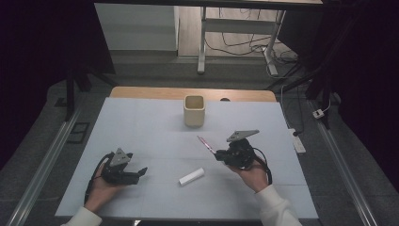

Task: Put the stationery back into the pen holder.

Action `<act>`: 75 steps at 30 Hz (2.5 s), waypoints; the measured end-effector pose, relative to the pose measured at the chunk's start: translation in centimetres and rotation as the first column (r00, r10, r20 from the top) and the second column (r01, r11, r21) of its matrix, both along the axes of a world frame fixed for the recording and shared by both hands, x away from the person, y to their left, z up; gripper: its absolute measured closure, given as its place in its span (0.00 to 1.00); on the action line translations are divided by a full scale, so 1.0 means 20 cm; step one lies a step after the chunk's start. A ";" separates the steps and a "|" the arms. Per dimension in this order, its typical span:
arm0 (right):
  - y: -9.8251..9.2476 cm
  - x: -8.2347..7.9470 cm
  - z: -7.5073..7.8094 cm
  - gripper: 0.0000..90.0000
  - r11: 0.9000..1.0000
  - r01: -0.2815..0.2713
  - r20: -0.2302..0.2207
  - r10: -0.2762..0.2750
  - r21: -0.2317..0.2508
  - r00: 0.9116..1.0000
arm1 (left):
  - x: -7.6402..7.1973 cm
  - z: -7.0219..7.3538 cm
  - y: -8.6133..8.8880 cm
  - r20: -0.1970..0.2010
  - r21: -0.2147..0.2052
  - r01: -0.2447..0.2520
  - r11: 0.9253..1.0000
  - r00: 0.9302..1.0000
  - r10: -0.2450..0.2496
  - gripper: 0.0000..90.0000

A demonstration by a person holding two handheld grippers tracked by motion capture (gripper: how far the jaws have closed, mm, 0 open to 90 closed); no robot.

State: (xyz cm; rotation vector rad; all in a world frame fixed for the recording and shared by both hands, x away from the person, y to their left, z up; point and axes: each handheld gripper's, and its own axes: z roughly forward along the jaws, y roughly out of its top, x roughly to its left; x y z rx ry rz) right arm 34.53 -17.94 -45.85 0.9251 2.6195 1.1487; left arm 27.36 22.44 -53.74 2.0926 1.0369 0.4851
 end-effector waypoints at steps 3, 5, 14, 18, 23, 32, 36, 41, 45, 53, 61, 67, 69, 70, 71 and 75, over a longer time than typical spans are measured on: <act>0.01 -0.01 0.01 0.88 1.000 -0.010 0.005 0.010 -0.002 1.000 | 0.00 0.00 0.00 -0.001 0.001 0.001 1.000 1.000 -0.001 0.20; 0.01 -0.01 0.01 0.88 1.000 -0.018 0.005 0.018 0.000 1.000 | 0.00 0.00 0.00 0.001 0.004 0.001 1.000 1.000 -0.001 0.20; 0.06 -0.03 0.01 0.88 0.997 -0.079 0.019 0.079 -0.004 0.997 | 0.00 0.07 -0.05 0.035 -0.029 0.040 0.999 0.999 -0.039 0.21; 0.07 -0.04 0.01 0.88 0.995 -0.096 0.020 0.096 -0.001 0.995 | 0.00 0.10 -0.10 0.047 -0.013 0.069 0.998 0.997 -0.068 0.21; 0.09 -0.05 0.02 0.88 0.994 -0.107 0.022 0.107 0.001 0.994 | 0.01 0.16 -0.17 0.068 0.008 0.119 0.993 0.991 -0.119 0.23; 0.08 -0.06 0.04 0.88 0.993 -0.119 0.025 0.119 0.014 0.993 | 0.05 0.29 -0.35 0.112 0.081 0.204 0.976 0.971 -0.212 0.24; 0.08 -0.06 0.05 0.88 0.992 -0.127 0.025 0.127 0.014 0.992 | 0.07 0.33 -0.44 0.121 0.104 0.247 0.963 0.958 -0.259 0.25; 0.08 -0.06 0.04 0.88 0.991 -0.135 0.019 0.135 0.006 0.991 | 0.08 0.32 -0.53 0.112 0.150 0.288 0.946 0.945 -0.306 0.25; 0.09 -0.06 0.03 0.88 0.991 -0.136 0.014 0.136 0.007 0.991 | 0.09 0.32 -0.56 0.103 0.156 0.299 0.941 0.943 -0.317 0.24; 0.11 -0.05 0.00 0.88 0.988 -0.153 -0.002 0.153 -0.013 0.988 | 0.10 0.31 -0.59 0.102 0.165 0.301 0.939 0.942 -0.320 0.23; 0.14 -0.06 -0.03 0.88 0.986 -0.167 -0.021 0.166 -0.029 0.986 | 0.09 0.31 -0.63 0.108 0.191 0.326 0.926 0.931 -0.350 0.23; 0.16 -0.06 -0.05 0.88 0.983 -0.178 -0.037 0.176 -0.039 0.984 | 0.08 0.31 -0.66 0.114 0.209 0.342 0.916 0.922 -0.370 0.24; 0.16 -0.06 -0.05 0.88 0.983 -0.181 -0.042 0.179 -0.040 0.983 | 0.08 0.31 -0.67 0.117 0.213 0.345 0.914 0.920 -0.374 0.24; 0.16 -0.06 -0.05 0.88 0.982 -0.182 -0.043 0.180 -0.041 0.983 | 0.08 0.31 -0.67 0.120 0.214 0.344 0.914 0.920 -0.374 0.24; 0.16 -0.06 -0.06 0.88 0.982 -0.183 -0.046 0.182 -0.039 0.982 | 0.08 0.31 -0.68 0.123 0.216 0.344 0.914 0.919 -0.375 0.24; 0.17 -0.06 -0.06 0.88 0.980 -0.193 -0.055 0.191 -0.042 0.980 | 0.08 0.31 -0.69 0.148 0.236 0.337 0.912 0.915 -0.376 0.26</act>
